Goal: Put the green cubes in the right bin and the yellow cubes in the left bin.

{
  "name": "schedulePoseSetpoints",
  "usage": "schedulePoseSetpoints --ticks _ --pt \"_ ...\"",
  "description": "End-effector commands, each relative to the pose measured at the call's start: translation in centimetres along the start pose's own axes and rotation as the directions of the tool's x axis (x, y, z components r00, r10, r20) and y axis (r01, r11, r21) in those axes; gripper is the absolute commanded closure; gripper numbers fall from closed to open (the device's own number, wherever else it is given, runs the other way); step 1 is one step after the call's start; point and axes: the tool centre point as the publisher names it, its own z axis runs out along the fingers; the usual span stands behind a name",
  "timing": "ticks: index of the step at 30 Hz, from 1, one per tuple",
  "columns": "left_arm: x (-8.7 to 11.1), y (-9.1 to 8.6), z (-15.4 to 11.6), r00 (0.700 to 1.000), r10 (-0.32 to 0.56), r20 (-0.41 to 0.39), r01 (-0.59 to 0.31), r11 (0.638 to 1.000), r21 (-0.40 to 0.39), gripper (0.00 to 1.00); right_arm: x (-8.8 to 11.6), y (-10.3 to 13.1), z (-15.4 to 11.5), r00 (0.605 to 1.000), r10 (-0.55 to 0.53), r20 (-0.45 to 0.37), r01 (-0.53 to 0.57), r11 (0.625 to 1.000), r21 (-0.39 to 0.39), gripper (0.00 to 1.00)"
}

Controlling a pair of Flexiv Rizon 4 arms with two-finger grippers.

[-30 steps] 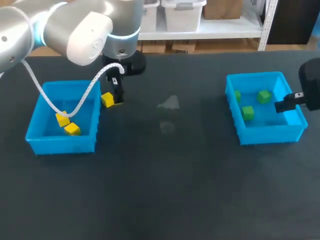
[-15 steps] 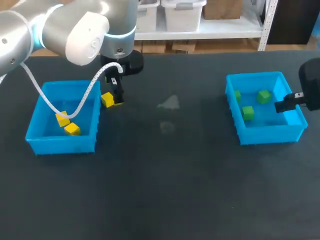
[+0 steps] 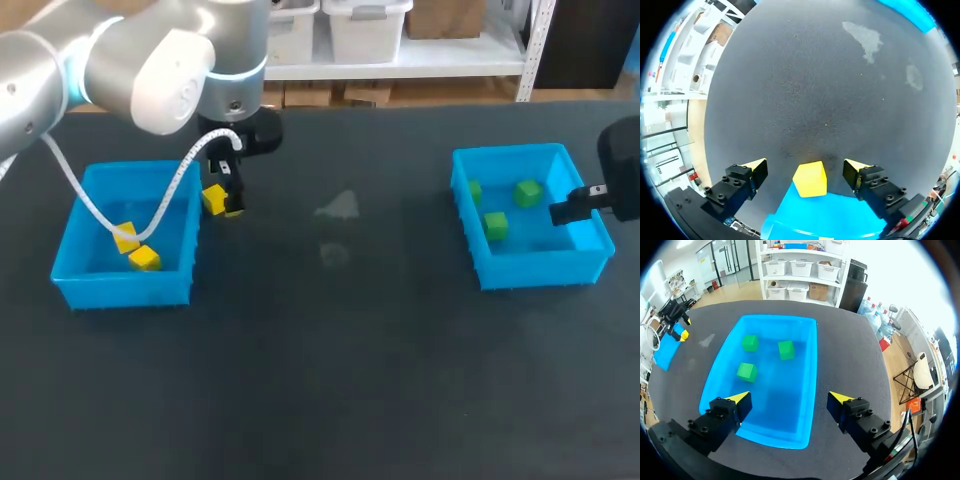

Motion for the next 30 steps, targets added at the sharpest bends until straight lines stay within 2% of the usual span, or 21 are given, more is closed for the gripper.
schedulePoseSetpoints --ticks 1,16,18,19,20,21,23,26,28,30 --pt "0.1 0.3 0.2 1.0 -0.004 0.002 0.004 1.0 0.012 0.0 0.1 0.0 0.1 1.0 0.001 0.005 -0.001 1.0 0.002 0.0" --pt "0.1 0.0 0.9 1.0 -0.026 0.01 0.026 0.999 0.033 0.0 0.1 0.0 0.1 1.0 0.001 0.005 -0.001 1.0 0.002 0.0" --pt "0.2 -0.1 1.0 1.0 -0.028 0.011 0.027 0.999 0.036 0.24 0.1 0.0 0.1 1.0 0.001 0.005 -0.001 1.0 0.002 0.0" --pt "0.2 -0.2 1.0 1.0 -0.029 0.011 0.029 0.999 0.037 0.48 0.1 0.0 0.1 1.0 0.001 0.005 -0.001 1.0 0.002 0.0" --pt "0.3 -0.3 1.0 0.999 -0.03 0.011 0.029 0.999 0.038 0.63 0.1 0.0 0.1 1.0 0.001 0.005 -0.001 1.0 0.002 0.0" --pt "0.3 -0.4 1.0 0.999 -0.031 0.011 0.03 0.999 0.04 0.71 0.1 0.0 0.1 1.0 0.001 0.005 -0.001 1.0 0.002 0.0" --pt "0.4 -0.4 1.1 0.999 -0.034 0.012 0.033 0.999 0.041 0.8 0.1 0.0 0.1 1.0 0.001 0.005 -0.001 1.0 0.002 0.0" --pt "0.6 -0.6 1.0 0.999 -0.039 0.013 0.038 0.998 0.042 0.82 0.1 0.0 0.1 1.0 0.001 0.005 -0.001 1.0 0.002 0.0" --pt "0.7 -0.7 0.9 0.999 -0.041 0.015 0.04 0.998 0.042 0.96 0.1 0.0 0.1 1.0 0.001 0.005 -0.001 1.0 0.002 0.0" --pt "0.8 -0.8 0.7 0.999 -0.044 0.018 0.043 0.998 0.042 1.0 0.1 0.0 0.1 1.0 0.001 0.005 -0.001 1.0 0.002 0.0"
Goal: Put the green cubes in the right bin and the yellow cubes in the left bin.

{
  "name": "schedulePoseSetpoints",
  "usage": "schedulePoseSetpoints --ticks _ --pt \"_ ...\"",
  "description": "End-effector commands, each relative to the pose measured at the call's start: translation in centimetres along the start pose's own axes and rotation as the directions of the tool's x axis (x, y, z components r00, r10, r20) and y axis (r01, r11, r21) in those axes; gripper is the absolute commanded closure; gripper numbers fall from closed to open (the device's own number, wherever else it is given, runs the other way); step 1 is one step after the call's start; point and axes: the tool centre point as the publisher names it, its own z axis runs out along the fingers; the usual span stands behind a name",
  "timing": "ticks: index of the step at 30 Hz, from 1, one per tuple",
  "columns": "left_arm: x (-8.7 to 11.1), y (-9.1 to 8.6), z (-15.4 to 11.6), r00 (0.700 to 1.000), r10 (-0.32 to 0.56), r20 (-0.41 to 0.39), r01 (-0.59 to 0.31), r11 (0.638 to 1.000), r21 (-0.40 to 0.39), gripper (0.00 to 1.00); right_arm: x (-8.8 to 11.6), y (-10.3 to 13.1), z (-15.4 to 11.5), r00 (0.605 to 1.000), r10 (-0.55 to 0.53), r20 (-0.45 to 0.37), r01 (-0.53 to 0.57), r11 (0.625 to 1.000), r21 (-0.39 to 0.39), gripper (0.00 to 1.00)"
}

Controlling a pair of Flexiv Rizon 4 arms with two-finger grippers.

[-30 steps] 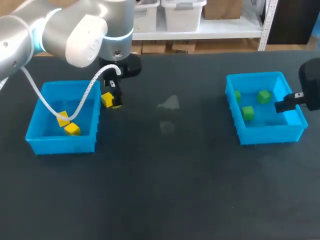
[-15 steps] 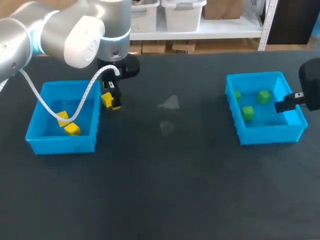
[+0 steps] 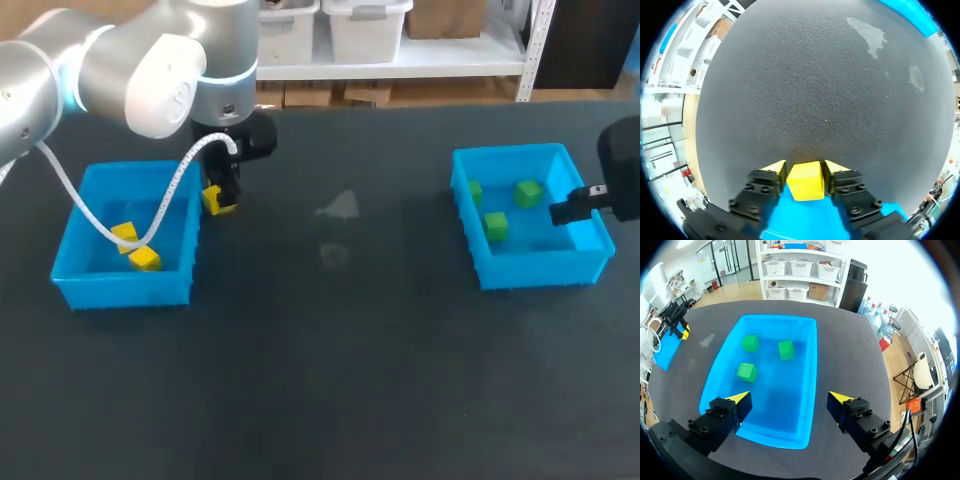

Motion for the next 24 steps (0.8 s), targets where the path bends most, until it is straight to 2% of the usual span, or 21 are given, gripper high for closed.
schedulePoseSetpoints --ticks 1,6,11,17,20,24 --pt "0.5 -0.3 -0.5 1.0 -0.002 0.009 0.002 1.0 -0.004 1.0 0.1 0.0 0.1 1.0 0.001 0.005 -0.001 1.0 0.002 0.0" --pt "0.1 -0.5 -2.1 0.999 0.016 0.044 -0.015 0.999 -0.032 1.0 0.1 0.0 0.1 1.0 0.001 0.005 -0.001 1.0 0.002 0.0" --pt "-1.6 -0.7 -5.6 0.989 0.01 0.147 -0.004 0.999 -0.038 1.0 0.1 0.0 0.1 1.0 0.001 0.005 -0.001 1.0 0.002 0.0" --pt "-2.9 -0.6 -10.2 0.962 -0.021 0.271 0.035 0.998 -0.048 1.0 0.1 0.0 0.1 1.0 0.001 0.005 -0.001 1.0 0.002 0.0" --pt "-2.2 -0.1 -11.9 0.953 -0.042 0.301 0.066 0.995 -0.069 1.0 0.1 0.0 0.1 1.0 0.001 0.005 -0.001 1.0 0.002 0.0" --pt "0.0 0.8 -12.7 0.947 -0.084 0.31 0.117 0.989 -0.087 1.0 0.1 0.0 0.1 1.0 0.001 0.005 -0.001 1.0 0.002 0.0"
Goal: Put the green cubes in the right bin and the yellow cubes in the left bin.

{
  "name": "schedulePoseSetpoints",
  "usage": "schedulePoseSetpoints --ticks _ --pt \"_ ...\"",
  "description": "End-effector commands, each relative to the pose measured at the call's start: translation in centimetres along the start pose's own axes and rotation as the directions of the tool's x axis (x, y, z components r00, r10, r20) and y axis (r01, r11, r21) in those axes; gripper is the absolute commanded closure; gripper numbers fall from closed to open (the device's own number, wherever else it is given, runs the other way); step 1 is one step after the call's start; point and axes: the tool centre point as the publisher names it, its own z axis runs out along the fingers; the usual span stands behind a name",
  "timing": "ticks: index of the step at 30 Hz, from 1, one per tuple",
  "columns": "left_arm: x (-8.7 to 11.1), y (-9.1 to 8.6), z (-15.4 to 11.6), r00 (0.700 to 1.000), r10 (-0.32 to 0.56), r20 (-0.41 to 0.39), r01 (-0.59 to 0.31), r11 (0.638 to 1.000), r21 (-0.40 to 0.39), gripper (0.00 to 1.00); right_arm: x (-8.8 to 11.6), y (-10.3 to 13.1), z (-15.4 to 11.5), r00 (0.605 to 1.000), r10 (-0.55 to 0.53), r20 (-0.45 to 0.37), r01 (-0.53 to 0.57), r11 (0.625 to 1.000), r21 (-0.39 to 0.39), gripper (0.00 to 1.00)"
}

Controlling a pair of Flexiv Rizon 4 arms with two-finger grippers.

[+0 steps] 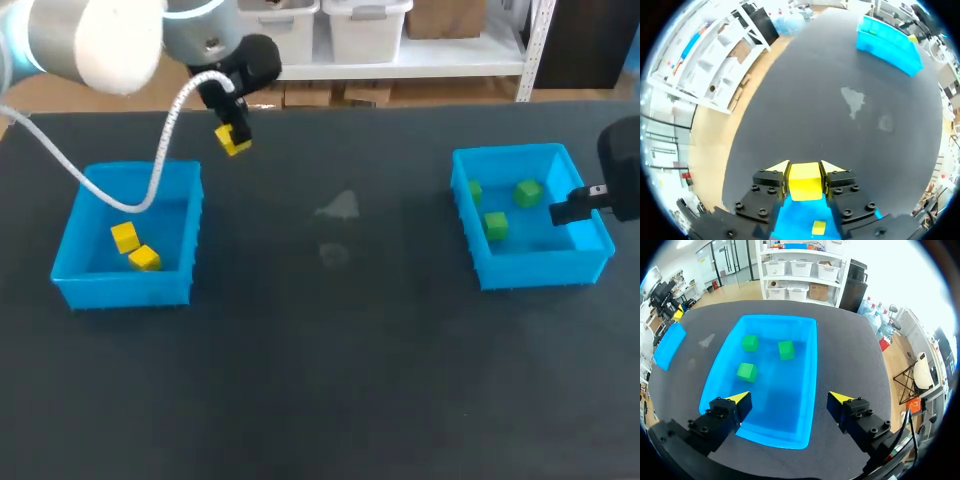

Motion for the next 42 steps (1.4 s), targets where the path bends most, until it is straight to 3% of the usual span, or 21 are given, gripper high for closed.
schedulePoseSetpoints --ticks 1,12,18,25,26,27,28,42 --pt "3.1 -0.1 -2.1 0.998 -0.029 0.056 0.031 0.999 -0.029 1.0 0.1 0.0 0.1 1.0 0.001 0.005 -0.001 1.0 0.002 0.0" --pt "10.1 0.8 -5.3 0.984 -0.167 0.067 0.172 0.982 -0.077 1.0 0.1 0.0 0.1 1.0 0.001 0.005 -0.001 1.0 0.002 0.0" --pt "13.4 -0.3 -4.9 0.972 -0.23 0.049 0.233 0.97 -0.07 1.0 0.1 0.0 0.1 1.0 0.001 0.005 -0.001 1.0 0.002 0.0" --pt "15.3 -1.7 -3.4 0.958 -0.282 0.042 0.284 0.958 -0.049 1.0 0.1 0.0 0.1 1.0 0.001 0.005 -0.001 1.0 0.002 0.0" --pt "15.5 -1.8 -3.2 0.957 -0.287 0.04 0.288 0.956 -0.048 0.93 0.1 0.0 0.1 1.0 0.001 0.005 -0.001 1.0 0.002 0.0" --pt "15.6 -1.9 -2.9 0.956 -0.29 0.044 0.292 0.955 -0.052 0.66 0.1 0.0 0.1 1.0 0.001 0.005 -0.001 1.0 0.002 0.0" --pt "15.6 -2.0 -2.8 0.954 -0.296 0.046 0.298 0.953 -0.051 0.0 0.1 0.0 0.1 1.0 0.001 0.005 -0.001 1.0 0.002 0.0" --pt "15.6 -1.1 -3.9 0.882 -0.445 0.153 0.451 0.893 -0.003 0.0 0.1 0.0 0.1 1.0 0.001 0.005 -0.001 1.0 0.002 0.0"
